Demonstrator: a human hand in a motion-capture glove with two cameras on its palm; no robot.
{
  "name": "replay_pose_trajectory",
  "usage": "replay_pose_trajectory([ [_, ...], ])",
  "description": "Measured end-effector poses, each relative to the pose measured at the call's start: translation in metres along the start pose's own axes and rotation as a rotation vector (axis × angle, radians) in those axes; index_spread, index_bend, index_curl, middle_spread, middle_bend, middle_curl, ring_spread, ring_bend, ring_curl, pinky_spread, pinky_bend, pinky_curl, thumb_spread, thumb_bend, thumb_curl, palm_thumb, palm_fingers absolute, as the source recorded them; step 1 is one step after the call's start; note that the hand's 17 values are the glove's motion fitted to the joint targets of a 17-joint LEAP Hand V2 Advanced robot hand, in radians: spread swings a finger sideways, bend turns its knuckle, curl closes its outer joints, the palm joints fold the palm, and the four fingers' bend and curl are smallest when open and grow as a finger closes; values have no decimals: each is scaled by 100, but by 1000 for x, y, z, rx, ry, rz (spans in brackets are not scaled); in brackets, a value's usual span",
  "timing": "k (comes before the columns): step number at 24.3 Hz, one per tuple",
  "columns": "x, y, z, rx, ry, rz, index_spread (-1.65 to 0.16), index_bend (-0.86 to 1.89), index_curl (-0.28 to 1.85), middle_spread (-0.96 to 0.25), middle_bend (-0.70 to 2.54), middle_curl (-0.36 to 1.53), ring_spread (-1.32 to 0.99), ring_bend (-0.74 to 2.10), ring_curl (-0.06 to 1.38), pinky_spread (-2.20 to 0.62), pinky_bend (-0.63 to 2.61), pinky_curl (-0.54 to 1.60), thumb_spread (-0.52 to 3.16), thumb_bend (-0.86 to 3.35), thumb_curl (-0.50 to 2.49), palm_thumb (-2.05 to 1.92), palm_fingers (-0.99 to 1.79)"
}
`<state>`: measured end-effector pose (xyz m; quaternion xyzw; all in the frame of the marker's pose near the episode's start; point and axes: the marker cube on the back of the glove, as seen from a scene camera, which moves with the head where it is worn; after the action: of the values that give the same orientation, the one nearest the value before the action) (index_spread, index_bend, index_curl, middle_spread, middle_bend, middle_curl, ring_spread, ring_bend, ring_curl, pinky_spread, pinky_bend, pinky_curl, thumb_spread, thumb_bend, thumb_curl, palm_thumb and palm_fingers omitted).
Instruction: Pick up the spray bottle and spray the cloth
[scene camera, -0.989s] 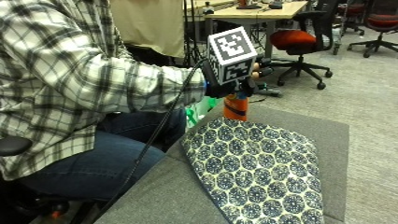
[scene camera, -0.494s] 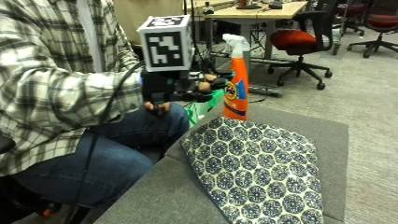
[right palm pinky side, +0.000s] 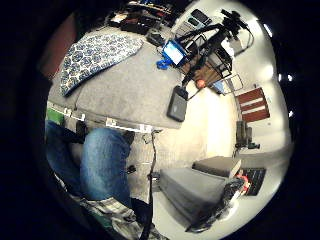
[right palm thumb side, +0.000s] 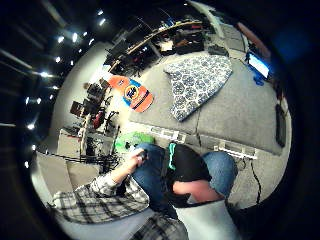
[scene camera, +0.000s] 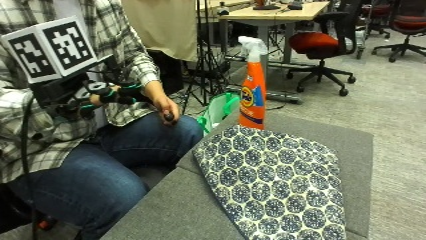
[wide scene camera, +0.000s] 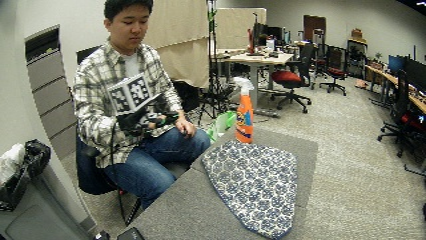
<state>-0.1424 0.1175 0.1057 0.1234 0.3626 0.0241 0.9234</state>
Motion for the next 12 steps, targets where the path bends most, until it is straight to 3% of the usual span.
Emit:
replay_pose_trajectory([
  [12,-1,74,-17,75,26,12,-38,20,38,-8,19,32,14,18,29,25,33,30,103,-2,47,49,10],
])
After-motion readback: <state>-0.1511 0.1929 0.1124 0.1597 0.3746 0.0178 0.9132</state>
